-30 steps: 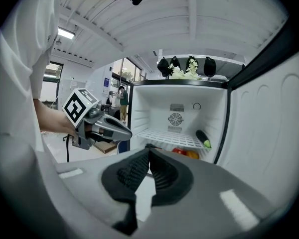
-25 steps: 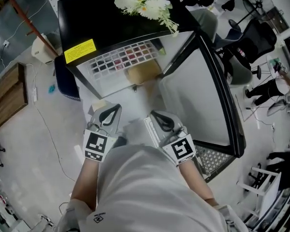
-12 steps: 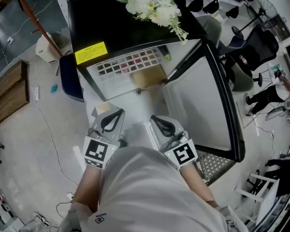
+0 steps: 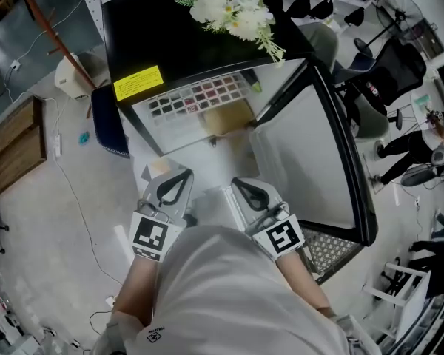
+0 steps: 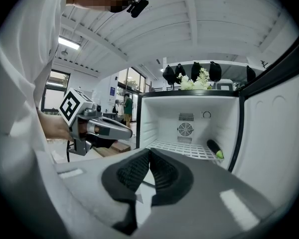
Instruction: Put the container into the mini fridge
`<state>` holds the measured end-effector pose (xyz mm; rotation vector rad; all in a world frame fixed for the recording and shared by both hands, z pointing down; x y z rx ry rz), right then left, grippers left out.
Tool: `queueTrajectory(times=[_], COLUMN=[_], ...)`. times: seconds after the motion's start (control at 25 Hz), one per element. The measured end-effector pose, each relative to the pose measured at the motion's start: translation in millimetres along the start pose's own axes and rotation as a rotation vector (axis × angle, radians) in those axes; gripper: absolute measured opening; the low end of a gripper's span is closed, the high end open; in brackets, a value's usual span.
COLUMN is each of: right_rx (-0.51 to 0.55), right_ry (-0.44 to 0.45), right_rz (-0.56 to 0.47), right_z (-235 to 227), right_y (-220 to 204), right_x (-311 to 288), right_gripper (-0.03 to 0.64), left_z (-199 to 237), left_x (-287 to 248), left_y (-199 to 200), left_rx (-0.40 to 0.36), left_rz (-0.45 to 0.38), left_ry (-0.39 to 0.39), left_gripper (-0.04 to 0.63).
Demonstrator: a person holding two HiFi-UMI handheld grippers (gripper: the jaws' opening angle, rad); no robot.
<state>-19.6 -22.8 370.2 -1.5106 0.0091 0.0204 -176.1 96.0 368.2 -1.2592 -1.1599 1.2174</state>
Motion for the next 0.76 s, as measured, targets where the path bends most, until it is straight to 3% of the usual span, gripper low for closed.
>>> queueTrajectory(times=[0.76], right_rx=[0.023], right_ry=[-0.008], right_rz=[0.028], right_z=[-3.4], right_y=[-8.9], right_x=[4.1], right_gripper=[0.003], left_z=[-4.3], left_x=[-6.3], left_y=[-10.7], left_rx=[-0.032], left_rz=[0.055], left_ry=[-0.013], left_gripper=[0.009])
Point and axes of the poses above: the fingertips, and each gripper's own axes: x backward along the fingers, z to its left, y out of its top, the point moved 8 cm from there along x, backward along the fingers, and after that the axes turned 10 degrees about -z, right-handed, at the moved point
